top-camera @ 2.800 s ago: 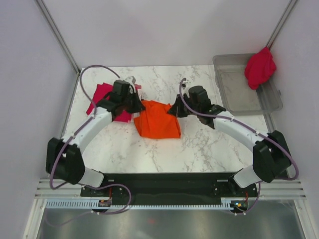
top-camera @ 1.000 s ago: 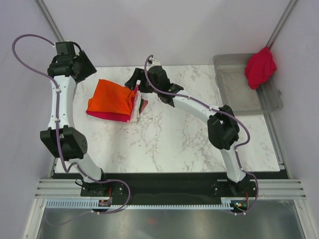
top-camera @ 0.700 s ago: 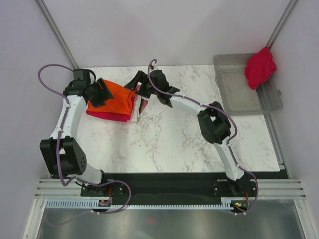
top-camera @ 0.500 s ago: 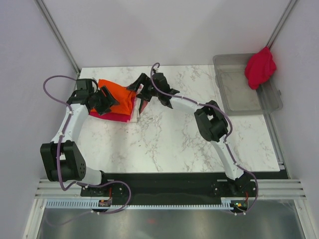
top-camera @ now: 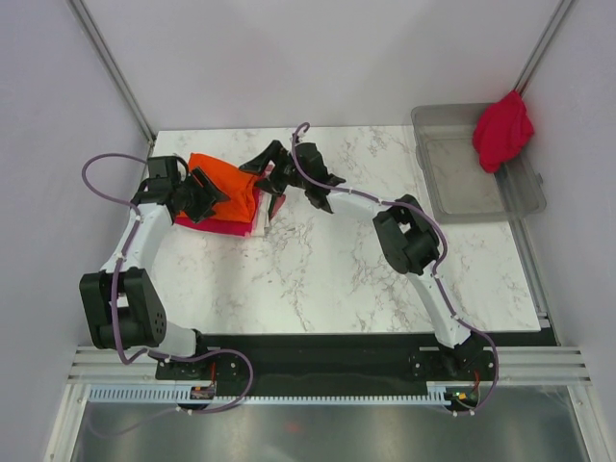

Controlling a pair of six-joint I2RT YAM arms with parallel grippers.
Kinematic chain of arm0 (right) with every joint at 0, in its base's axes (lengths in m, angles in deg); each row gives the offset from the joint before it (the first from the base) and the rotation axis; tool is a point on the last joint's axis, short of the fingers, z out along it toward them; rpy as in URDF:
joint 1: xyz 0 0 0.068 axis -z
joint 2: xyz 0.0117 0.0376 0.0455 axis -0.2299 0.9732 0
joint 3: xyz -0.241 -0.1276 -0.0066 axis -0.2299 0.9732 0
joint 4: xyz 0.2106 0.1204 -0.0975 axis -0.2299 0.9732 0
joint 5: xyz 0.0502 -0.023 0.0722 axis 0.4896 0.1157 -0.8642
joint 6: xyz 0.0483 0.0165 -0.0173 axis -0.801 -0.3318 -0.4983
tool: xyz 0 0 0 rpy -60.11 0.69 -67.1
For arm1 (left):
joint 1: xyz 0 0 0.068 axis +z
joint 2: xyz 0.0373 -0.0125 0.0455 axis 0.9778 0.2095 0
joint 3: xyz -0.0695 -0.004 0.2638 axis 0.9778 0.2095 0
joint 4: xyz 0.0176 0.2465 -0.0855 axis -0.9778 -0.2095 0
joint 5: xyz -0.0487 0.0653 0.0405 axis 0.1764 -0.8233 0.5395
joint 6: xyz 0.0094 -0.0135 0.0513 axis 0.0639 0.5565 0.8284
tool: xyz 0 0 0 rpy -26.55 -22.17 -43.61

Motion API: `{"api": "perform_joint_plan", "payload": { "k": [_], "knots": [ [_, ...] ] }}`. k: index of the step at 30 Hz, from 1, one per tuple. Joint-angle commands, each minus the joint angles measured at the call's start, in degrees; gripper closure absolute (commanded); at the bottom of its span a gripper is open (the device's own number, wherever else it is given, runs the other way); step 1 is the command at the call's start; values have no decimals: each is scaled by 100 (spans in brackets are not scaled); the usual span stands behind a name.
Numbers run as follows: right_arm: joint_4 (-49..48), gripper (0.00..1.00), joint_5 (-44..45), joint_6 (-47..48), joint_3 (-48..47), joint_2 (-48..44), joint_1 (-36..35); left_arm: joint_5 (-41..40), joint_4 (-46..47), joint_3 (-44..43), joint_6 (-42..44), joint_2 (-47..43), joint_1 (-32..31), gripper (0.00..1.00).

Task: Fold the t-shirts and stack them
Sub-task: Neatly place the folded tshirt to the corner

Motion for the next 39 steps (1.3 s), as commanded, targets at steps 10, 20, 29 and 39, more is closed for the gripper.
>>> {"api": "perform_joint_plan", "payload": {
  "k": [10,20,29,39],
  "knots": [
    [-485,11,31,-179,419,-25,-107,-386,219,181,-235,-74,162,35],
    [-380,17,83,-162,-47,221,-116,-544,201,391,-235,-56,250,35],
    [226,31,197,-83,-1425,1046,-90,-693,219,497,-244,-56,285,35],
    [342,78,444,540,-2614,1619,165,-720,272,559,-226,14,285,35]
  ]
}}
